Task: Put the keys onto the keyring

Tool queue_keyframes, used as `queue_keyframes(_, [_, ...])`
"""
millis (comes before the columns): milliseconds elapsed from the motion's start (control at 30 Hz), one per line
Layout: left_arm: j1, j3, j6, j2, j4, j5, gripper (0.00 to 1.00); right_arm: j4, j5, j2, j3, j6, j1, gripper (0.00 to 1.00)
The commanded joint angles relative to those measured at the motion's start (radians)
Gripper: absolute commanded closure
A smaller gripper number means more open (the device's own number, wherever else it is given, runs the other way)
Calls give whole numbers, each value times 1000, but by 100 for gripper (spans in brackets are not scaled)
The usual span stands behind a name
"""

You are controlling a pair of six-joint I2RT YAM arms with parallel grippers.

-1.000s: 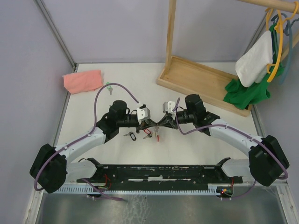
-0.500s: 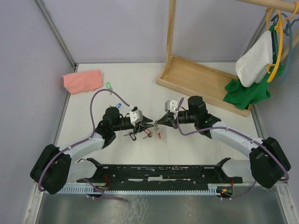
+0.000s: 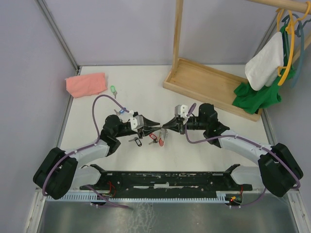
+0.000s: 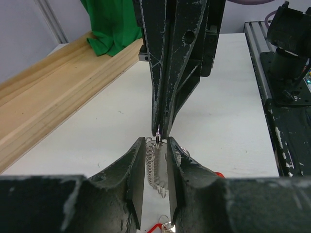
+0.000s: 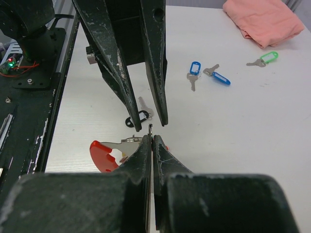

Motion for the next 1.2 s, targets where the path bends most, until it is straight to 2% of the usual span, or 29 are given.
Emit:
queue_keyframes(0, [5, 8, -43, 23, 93, 32, 70, 133, -4, -36, -2, 47, -4, 99])
queue_keyframes(400, [5, 25, -58, 55, 99, 48, 80, 166, -28, -36, -12, 71, -5, 99])
queue_keyframes(900, [3, 28, -104, 72, 163, 63, 80, 137, -70, -28, 1, 57, -3, 99])
queue_keyframes(1033, [3, 32, -107, 74, 165, 64, 87, 123, -89, -25, 3, 43, -3, 99])
queue_keyframes(1167, [0, 34, -100, 77, 156, 67, 97, 83, -93, -26, 12, 4, -4, 99])
